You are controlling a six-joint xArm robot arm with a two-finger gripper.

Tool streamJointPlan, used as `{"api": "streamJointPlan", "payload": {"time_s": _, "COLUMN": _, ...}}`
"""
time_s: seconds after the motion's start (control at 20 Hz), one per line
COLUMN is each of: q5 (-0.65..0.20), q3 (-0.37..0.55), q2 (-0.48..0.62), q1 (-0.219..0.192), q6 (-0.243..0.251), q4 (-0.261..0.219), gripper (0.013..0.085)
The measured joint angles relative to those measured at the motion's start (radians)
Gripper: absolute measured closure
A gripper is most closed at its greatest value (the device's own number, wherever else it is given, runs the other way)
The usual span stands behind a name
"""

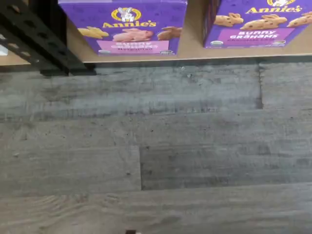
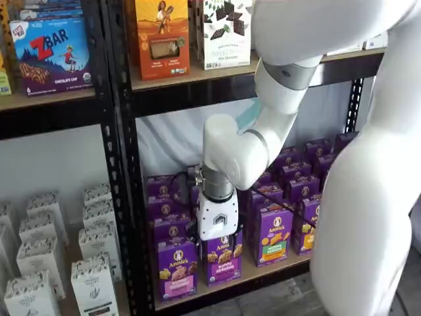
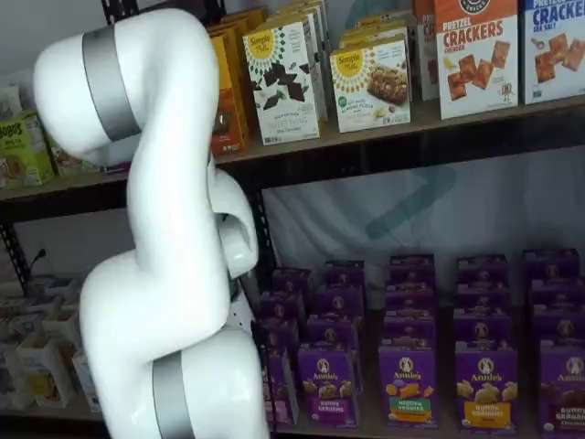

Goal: Pick up the purple box with a pink patch in the middle, on the bottom shelf, the first box from the left

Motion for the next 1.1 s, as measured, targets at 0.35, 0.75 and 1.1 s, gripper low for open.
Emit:
{"api": "streamJointPlan", "payload": {"time_s": 0.35, "q5": -0.100, "q3": -0.085, "q2": 0.143, "q1": -0.040, "q6": -0.040, "q4": 0.000, "gripper": 0.0130}}
{"api": "streamJointPlan", "payload": {"time_s": 0.75, "q5": -0.136, "q3": -0.168, "q2": 0.250, "q1": -0.050, "q6": -0.209, "q4": 0.162, "gripper": 0.0130}}
{"api": "streamJointPlan", "payload": {"time_s": 1.1, "q5": -0.132, "q3": -0.225, "q2": 0.308, "q1": -0.066, "q6": -0.306, "q4": 0.246, "gripper": 0.0130}}
